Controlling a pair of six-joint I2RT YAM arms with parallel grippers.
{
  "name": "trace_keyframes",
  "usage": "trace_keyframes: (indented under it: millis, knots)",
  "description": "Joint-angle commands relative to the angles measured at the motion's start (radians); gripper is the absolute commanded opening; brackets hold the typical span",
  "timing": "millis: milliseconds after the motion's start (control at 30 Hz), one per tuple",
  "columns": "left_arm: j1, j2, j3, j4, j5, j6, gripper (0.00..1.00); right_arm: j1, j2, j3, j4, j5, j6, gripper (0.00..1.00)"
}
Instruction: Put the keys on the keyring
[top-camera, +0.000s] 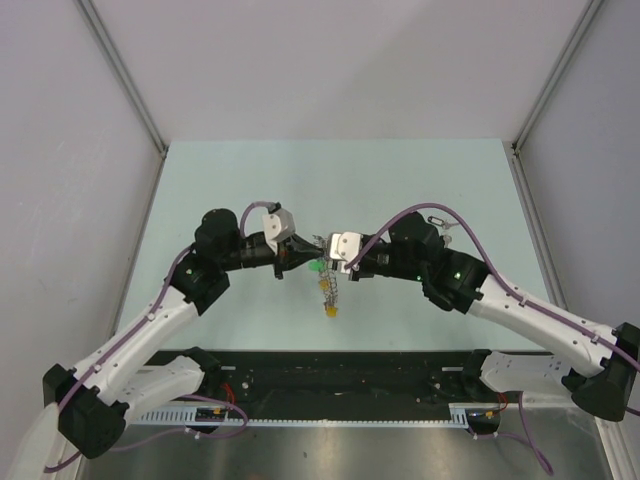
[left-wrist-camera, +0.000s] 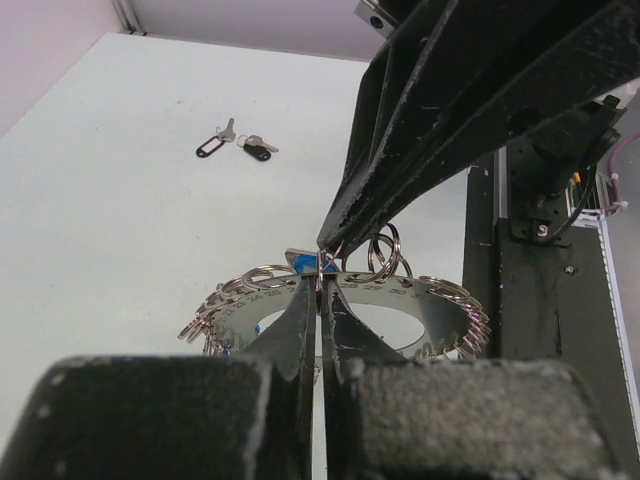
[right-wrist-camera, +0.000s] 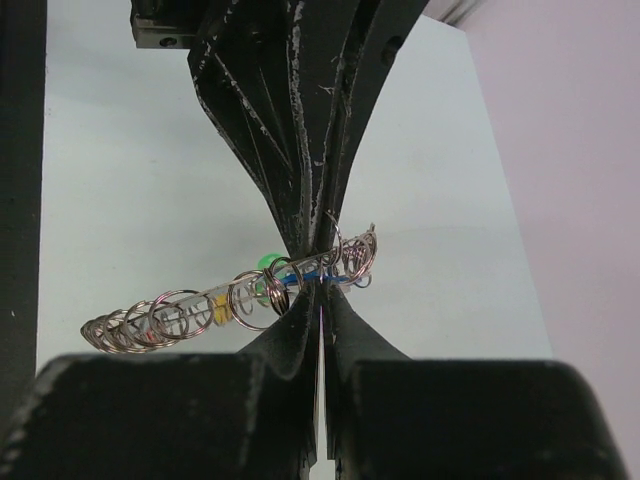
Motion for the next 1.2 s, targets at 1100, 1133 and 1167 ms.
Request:
trace_keyframes:
  millis: [1100,1133,1167]
  knots:
    - [0.009,0.083,0.138,-0.249,0.183,0.285,0.29,-0.030,-0.046,0.009,0.001,-0.152,-0.003,0.00]
    - [0.009,0.088,0.136,-0.254,0.189,0.287,0.27,-0.030,-0.046,0.009,0.000,-0.154,-0.004,0.00]
    - [0.009,0.090,0.134,-0.254,0.194,0.290,0.26,-0.030,-0.046,0.010,0.000,-0.154,-0.004,0.00]
